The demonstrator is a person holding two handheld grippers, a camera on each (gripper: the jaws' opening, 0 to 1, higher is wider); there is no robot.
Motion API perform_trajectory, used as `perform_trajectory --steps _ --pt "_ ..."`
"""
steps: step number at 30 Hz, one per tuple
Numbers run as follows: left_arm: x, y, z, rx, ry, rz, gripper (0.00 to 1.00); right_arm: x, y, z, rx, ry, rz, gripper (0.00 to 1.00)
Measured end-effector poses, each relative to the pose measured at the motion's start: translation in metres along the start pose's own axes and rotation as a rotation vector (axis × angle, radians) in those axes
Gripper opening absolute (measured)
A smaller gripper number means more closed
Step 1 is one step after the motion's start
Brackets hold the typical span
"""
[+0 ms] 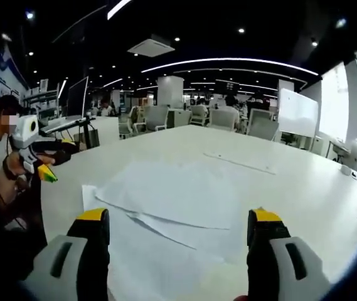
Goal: Organize the stack of printing papers by aligning and flattening the scattered papers on the table
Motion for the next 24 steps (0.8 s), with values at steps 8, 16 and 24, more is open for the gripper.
perform_trajectory --steps 8,16,24 --pt "-0.001 -0.001 -0.001 0.001 -0.001 -0.002 0.97 0.004 0.0 0.002 0.005 -0.009 0.001 0.86" --pt "-0.001 0.001 -0.001 -0.001 -0.003 0.0 0.97 0.008 0.001 0.002 0.004 -0.013 0.012 0.86" --pt "-0.001 0.0 -0.002 -0.001 -0.001 -0.002 0.97 0.014 0.003 0.003 0.003 -0.015 0.022 0.86"
Point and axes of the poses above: the point that each gripper's makers call its tool centre point, and the gripper's own axes: x roughly forward along the fingers, z roughly to its left, y roughly out of its underside, the point moved 8 cm from there along -x, roughly backward along the fingers, and after that the axes turned 2 degrees about y, right-handed, at the moved point
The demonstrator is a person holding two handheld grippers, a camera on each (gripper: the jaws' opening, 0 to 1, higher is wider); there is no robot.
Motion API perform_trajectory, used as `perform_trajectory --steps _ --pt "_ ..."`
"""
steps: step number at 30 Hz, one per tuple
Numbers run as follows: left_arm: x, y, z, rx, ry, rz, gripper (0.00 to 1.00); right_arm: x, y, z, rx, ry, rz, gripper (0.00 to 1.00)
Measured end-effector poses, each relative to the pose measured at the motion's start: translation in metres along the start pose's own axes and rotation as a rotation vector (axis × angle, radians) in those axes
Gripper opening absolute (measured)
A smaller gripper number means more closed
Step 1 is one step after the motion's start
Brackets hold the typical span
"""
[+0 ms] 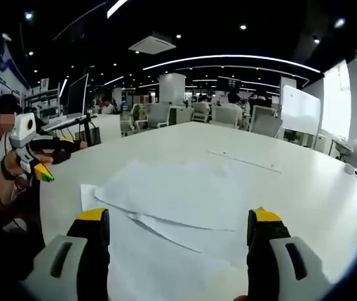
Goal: Organize the stack of printing papers by aligning and flattening the scattered papers on the table
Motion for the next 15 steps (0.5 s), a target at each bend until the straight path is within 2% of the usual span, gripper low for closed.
perform_trajectory --steps 15 --pt "0.0 -0.0004 0.0018 0.001 0.001 -0.002 0.97 0.0098 -0.0018 0.0039 0.008 -0.016 0.0 0.86"
Point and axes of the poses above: the point that each gripper's makers call its tool centre point, and the gripper's own axes: x roughly forward along the fingers, z roughly to its left, y roughly out of its underside, the point moved 8 cm from there along -x, roughly backward along the fingers, and after that the axes turned 2 degrees about y, right-handed, at the moved point
